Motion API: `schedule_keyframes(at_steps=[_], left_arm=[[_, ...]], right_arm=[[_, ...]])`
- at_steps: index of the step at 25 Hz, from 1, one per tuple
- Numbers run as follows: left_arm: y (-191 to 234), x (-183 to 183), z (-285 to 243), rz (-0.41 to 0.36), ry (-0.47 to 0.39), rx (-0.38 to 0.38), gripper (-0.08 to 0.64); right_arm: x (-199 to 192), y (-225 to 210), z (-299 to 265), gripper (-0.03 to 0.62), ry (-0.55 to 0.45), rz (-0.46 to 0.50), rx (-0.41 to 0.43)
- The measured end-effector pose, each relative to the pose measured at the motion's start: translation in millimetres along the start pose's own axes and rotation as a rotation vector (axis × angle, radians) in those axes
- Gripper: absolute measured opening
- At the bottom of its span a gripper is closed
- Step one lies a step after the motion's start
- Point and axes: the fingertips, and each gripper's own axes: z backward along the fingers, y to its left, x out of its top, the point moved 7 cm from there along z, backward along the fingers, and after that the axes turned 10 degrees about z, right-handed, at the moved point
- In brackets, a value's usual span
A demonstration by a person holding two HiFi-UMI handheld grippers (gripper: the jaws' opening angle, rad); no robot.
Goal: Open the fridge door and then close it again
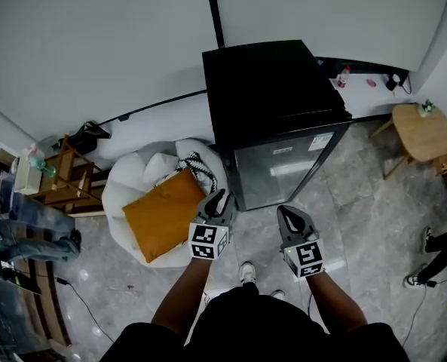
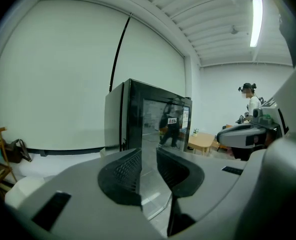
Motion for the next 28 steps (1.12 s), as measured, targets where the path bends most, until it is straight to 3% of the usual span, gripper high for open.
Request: schedule_keyframes(at_steps=[1,2,15,28], left_arm=[[3,0,-3,-0.001,0.003,-0.001,0.125],[6,0,-7,-0.001,0.006,-0.001,0.132],[42,-2,-53,-0.053,0.057,0.002,0.133],[46,-1,-79,-0.057,0.068,-0.04,0.135]], right_arm=[[0,0,-3,0.01,0.003,0.003,0.001],[0,1,-5,0.011,0.007,0.008,0.003],[-7,5,-30,0.011,0.045,0.011,0.021],[-10,6,-37,0.011,0.076,0.011,0.008]])
